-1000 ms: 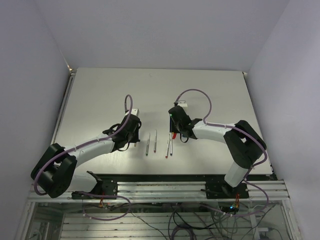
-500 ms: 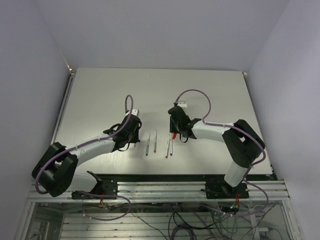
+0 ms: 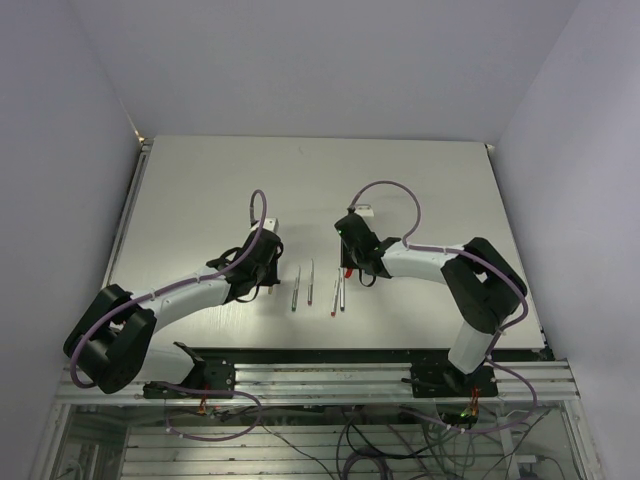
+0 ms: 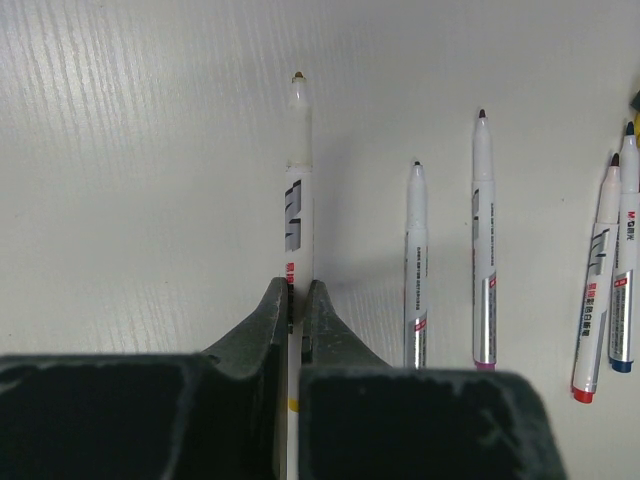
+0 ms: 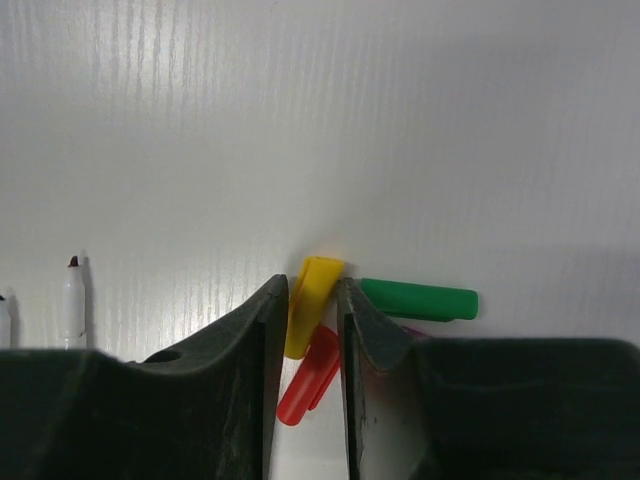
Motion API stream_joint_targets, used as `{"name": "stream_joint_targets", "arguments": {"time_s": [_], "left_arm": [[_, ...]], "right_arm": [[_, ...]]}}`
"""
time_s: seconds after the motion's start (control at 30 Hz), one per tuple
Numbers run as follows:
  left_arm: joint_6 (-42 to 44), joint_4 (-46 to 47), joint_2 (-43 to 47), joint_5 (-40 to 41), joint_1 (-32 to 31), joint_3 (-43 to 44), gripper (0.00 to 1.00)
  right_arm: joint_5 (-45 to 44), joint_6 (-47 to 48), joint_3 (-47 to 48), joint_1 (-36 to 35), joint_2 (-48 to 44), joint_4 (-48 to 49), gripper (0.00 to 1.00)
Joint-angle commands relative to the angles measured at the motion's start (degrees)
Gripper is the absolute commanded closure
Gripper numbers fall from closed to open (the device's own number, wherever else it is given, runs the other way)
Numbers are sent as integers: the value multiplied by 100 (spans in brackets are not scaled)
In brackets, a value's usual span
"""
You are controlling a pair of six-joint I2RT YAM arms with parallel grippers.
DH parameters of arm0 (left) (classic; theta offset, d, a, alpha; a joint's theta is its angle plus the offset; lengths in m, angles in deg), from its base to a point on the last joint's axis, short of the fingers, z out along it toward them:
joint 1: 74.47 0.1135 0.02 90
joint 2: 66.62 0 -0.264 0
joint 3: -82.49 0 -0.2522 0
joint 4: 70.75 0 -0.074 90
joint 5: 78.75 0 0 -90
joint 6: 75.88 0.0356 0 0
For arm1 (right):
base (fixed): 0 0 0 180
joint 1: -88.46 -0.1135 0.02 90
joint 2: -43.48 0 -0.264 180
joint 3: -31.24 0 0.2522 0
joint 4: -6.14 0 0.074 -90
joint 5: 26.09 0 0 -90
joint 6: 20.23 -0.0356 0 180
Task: Insert the pens into the pen caps
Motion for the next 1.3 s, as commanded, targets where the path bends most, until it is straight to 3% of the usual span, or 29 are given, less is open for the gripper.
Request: {"name": "stream_joint_targets", "arguments": {"time_s": [0.0, 0.27, 0.57, 0.77, 1.07, 1.27], "left_arm": [[-29, 80, 9, -51, 48, 104, 93], [-20, 84, 9, -8, 47, 82, 93], [-29, 70, 44, 34, 47, 59, 93], [6, 142, 36, 108, 51, 105, 93], [214, 477, 199, 139, 47, 441, 93], [436, 1241, 300, -448, 47, 582, 93]], "right_arm": [[-122, -109, 108, -67, 186, -121, 75], [-211, -150, 189, -99, 388, -244, 81], [-197, -184, 210, -109, 428, -294, 100], [-363, 30, 397, -97, 342, -187, 100], [-720, 690, 352, 54, -853, 839, 100], [-725, 1163, -574, 145, -2209, 2371, 100]]}}
